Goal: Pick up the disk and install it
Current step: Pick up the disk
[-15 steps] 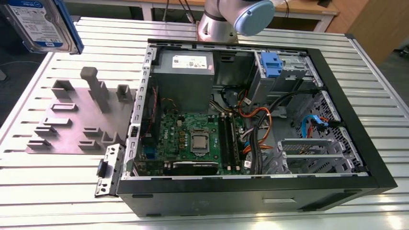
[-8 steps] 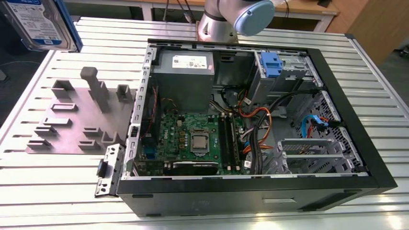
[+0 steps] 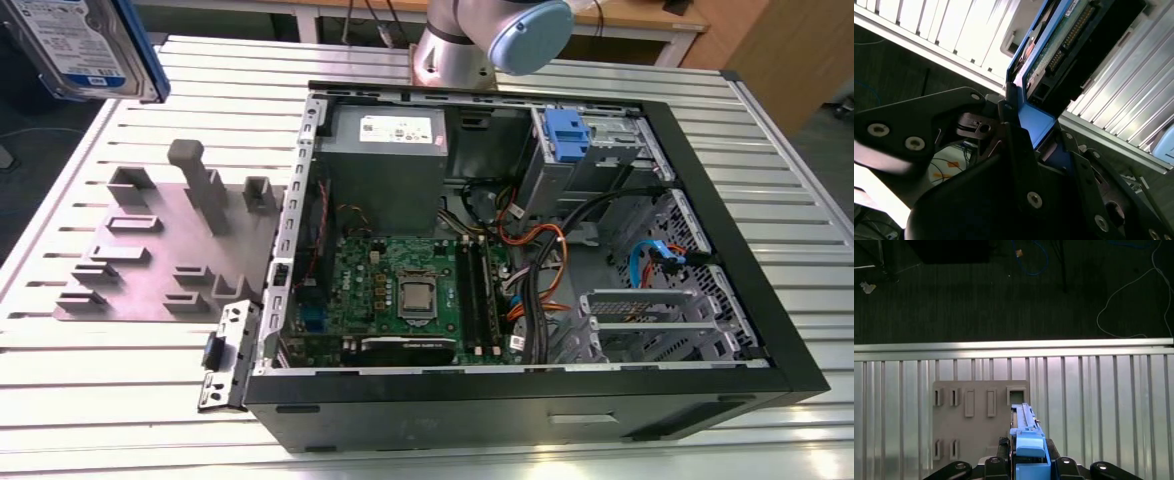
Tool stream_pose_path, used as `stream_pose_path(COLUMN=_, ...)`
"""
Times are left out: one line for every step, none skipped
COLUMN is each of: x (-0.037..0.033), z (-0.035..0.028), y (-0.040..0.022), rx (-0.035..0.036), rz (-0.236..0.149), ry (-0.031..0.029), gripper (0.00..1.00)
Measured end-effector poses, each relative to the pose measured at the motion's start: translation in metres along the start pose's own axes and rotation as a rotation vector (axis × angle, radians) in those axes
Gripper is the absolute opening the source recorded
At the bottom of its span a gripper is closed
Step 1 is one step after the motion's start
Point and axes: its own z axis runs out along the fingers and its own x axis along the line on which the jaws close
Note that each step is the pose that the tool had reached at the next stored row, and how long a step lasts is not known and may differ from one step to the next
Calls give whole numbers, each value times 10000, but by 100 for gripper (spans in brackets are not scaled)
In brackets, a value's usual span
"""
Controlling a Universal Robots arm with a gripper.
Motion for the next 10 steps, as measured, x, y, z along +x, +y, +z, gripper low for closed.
stream_pose_path(x=0, z=-11, y=0, rx=0, rz=0, ry=1, gripper=36)
stream_pose_path(x=-1, z=-22, y=1, rx=0, rz=0, ry=1, gripper=36)
stream_pose_path(x=-1, z=-33, y=1, rx=0, rz=0, ry=0, gripper=36)
stream_pose_path(x=-1, z=-44, y=1, rx=-1, rz=0, ry=1, gripper=36)
stream_pose_path(x=-2, z=-53, y=2, rx=0, rz=0, ry=0, gripper=36)
stream_pose_path(x=-2, z=-63, y=2, rx=0, rz=0, ry=0, gripper=36)
stream_pose_path(x=-3, z=-75, y=2, rx=-1, rz=0, ry=1, gripper=36)
stream_pose_path(x=-3, z=-85, y=2, rx=-1, rz=0, ry=1, gripper=36)
stream_pose_path(x=-3, z=-96, y=3, rx=0, rz=0, ry=0, gripper=36)
stream_pose_path(x=-4, z=-107, y=2, rx=-1, rz=-1, ry=1, gripper=36)
